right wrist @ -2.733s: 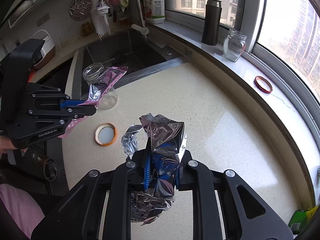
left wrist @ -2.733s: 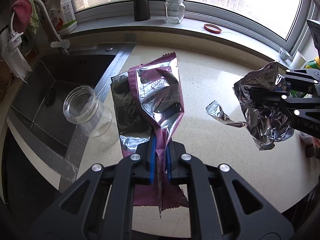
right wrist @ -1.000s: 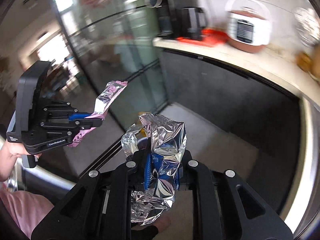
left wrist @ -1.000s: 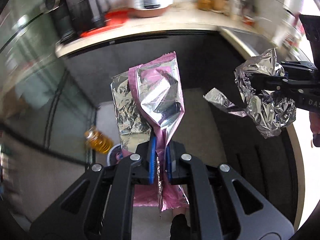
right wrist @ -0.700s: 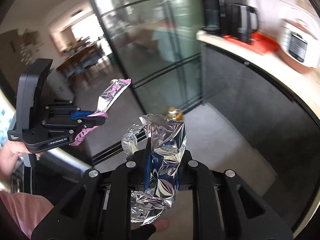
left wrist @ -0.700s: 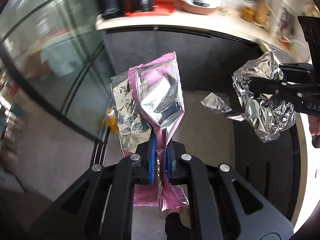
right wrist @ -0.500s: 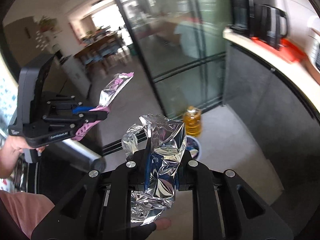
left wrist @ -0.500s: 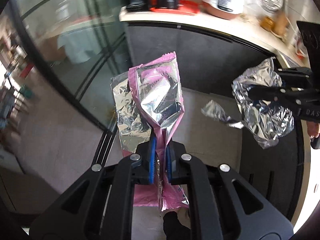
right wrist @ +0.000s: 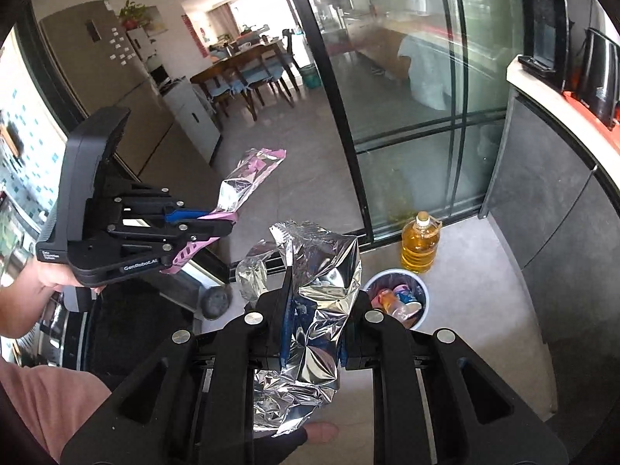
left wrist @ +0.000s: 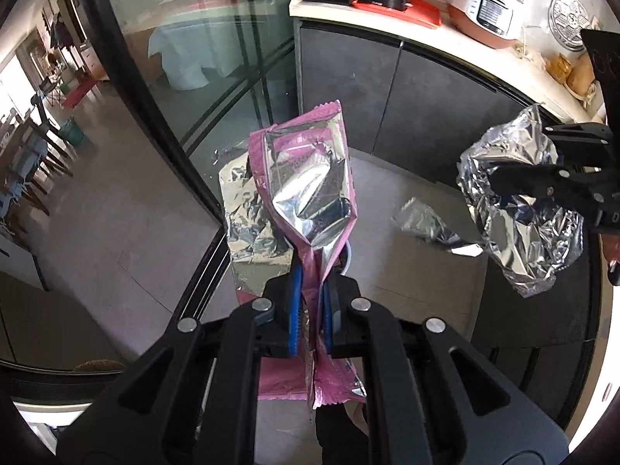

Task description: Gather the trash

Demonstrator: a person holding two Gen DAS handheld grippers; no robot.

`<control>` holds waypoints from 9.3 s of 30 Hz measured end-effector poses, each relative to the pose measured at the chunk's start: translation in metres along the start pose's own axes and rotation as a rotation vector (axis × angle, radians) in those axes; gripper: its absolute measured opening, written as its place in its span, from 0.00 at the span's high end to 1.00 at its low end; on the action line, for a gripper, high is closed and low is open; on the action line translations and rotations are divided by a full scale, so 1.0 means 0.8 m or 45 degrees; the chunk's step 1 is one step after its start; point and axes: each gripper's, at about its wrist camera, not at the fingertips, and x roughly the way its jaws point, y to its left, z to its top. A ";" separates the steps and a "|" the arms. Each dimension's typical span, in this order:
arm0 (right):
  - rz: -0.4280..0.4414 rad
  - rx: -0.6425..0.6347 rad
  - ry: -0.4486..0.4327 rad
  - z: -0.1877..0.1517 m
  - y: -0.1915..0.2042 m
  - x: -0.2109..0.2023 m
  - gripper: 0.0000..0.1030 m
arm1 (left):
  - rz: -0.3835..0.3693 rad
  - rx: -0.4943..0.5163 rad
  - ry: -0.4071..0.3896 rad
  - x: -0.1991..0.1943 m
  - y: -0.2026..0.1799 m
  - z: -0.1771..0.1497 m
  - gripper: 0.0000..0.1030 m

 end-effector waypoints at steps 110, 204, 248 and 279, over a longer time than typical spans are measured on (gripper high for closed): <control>-0.209 0.606 0.152 -0.180 -0.362 0.540 0.42 | -0.163 0.191 0.294 0.597 0.023 -0.051 0.92; -0.928 1.196 -0.801 -0.307 0.119 -0.200 0.15 | -0.484 1.149 -0.118 0.046 -0.246 0.005 0.06; -1.447 1.763 -1.167 -0.711 0.402 -0.410 0.13 | -0.911 1.875 -0.298 -0.215 -0.637 -0.346 0.06; -1.641 2.368 -0.806 -0.799 0.242 -0.395 0.15 | -1.008 2.155 -0.186 -0.144 -0.768 -0.335 0.06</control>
